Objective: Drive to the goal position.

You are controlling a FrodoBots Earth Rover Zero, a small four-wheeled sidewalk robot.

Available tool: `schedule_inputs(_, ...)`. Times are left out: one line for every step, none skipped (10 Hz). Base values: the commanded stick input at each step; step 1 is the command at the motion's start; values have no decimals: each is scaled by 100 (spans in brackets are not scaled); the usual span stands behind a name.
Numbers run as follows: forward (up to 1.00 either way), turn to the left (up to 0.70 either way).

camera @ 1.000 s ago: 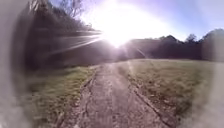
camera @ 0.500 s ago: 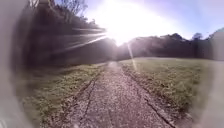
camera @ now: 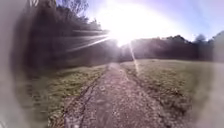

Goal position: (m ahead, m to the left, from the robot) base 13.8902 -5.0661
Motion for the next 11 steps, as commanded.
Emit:
schedule_inputs(85, 0)
schedule_inputs(85, 0)
schedule_inputs(85, 0)
schedule_inputs(85, 0)
schedule_inputs(85, 0)
schedule_inputs(85, 0)
schedule_inputs(85, 0)
schedule_inputs(85, -2)
schedule_inputs(85, -8)
schedule_inputs(85, -34)
schedule_inputs(85, -34)
